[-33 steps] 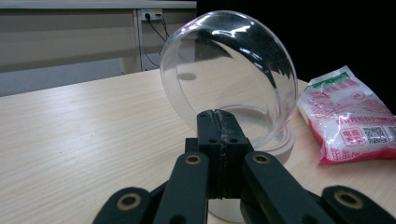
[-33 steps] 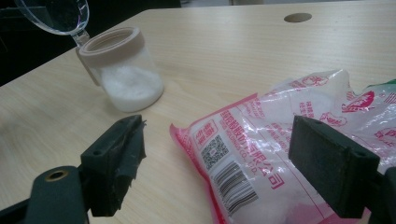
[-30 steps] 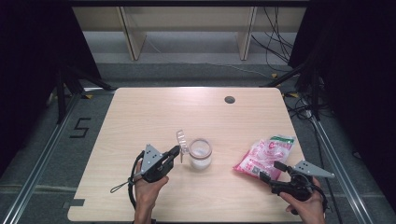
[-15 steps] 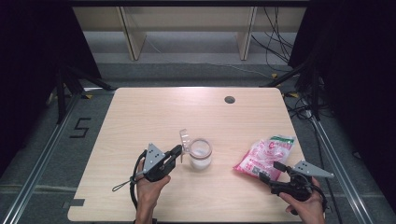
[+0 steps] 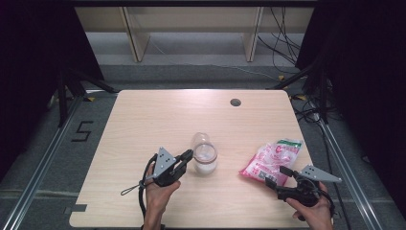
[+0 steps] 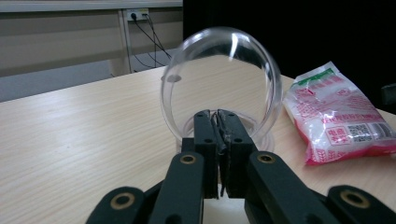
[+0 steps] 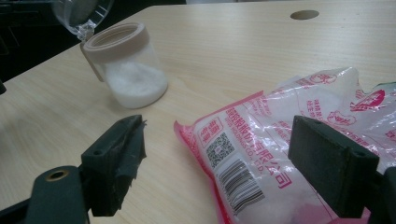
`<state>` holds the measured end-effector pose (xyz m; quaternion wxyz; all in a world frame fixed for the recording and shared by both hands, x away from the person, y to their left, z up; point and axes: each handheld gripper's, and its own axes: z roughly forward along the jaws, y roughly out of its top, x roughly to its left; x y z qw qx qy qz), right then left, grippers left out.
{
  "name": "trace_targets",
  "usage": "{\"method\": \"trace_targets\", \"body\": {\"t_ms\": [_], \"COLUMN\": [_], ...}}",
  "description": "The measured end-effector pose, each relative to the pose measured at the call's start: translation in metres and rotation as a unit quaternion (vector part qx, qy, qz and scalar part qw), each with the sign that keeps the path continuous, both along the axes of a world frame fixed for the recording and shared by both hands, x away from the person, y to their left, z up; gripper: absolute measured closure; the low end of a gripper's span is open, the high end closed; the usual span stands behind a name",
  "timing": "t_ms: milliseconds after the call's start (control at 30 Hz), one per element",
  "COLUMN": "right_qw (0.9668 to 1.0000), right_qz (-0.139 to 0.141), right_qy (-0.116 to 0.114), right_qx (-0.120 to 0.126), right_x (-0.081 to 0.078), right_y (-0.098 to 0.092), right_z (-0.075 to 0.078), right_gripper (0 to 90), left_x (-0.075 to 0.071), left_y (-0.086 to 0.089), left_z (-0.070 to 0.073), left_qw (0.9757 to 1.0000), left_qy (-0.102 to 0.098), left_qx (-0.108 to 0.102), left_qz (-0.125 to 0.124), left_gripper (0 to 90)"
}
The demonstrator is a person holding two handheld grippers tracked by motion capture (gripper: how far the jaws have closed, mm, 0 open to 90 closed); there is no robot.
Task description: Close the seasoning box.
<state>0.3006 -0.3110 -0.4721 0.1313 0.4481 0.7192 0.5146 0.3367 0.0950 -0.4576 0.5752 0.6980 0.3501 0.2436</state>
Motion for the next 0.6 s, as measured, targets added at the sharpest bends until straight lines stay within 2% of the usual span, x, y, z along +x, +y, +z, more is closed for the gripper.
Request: {"method": "trace_targets", "body": {"t_ms": [33, 100, 133, 200, 233, 267, 333, 400, 467, 533, 600], "right_qw": [1.0000, 1.0000, 0.9999, 0.9997, 0.9998, 0.9998, 0.9998, 0.9995, 0.9995, 0.9993, 0.9994], "right_qz": [0.002, 0.002, 0.002, 0.007, 0.006, 0.005, 0.006, 0.009, 0.010, 0.008, 0.010], "right_qy": [-0.003, -0.004, -0.010, -0.022, -0.021, -0.017, -0.018, -0.030, -0.029, -0.031, -0.030], "right_qx": [-0.001, 0.003, 0.007, -0.004, -0.004, -0.001, -0.002, -0.011, -0.011, -0.017, -0.016], "right_x": [0.000, 0.001, 0.001, 0.003, 0.003, 0.002, 0.003, 0.004, 0.004, 0.004, 0.004], "right_y": [0.000, 0.000, 0.001, 0.000, 0.000, 0.000, 0.000, -0.001, -0.001, -0.001, -0.001], "right_z": [0.000, -0.001, -0.002, -0.002, -0.002, -0.002, -0.002, -0.003, -0.003, -0.003, -0.003], "right_gripper": [19.5, 19.5, 19.5, 19.5, 19.5, 19.6, 19.5, 19.5, 19.5, 19.5, 19.5], "left_x": [0.000, 0.000, 0.000, -0.001, -0.002, -0.003, -0.004, -0.005, -0.005, -0.007, -0.008], "left_y": [-0.002, -0.004, -0.005, -0.006, -0.007, -0.007, -0.008, -0.010, -0.011, -0.013, -0.014], "left_z": [0.000, -0.001, -0.001, -0.001, -0.001, 0.000, 0.000, 0.000, 0.000, -0.001, 0.000], "left_qw": [1.0000, 0.9999, 0.9998, 0.9995, 0.9994, 0.9994, 0.9988, 0.9987, 0.9985, 0.9984, 0.9982], "left_qy": [0.002, 0.003, 0.004, 0.006, 0.012, 0.009, 0.013, 0.014, 0.014, 0.024, 0.021], "left_qx": [-0.004, 0.000, -0.005, -0.010, -0.012, -0.008, -0.013, -0.009, -0.006, -0.014, -0.008], "left_qz": [-0.007, -0.015, -0.021, -0.029, -0.029, -0.034, -0.044, -0.049, -0.053, -0.049, -0.055], "left_gripper": [84.4, 82.5, 81.0, 77.7, 76.2, 74.9, 70.4, 66.8, 62.9, 59.4, 54.9]}}
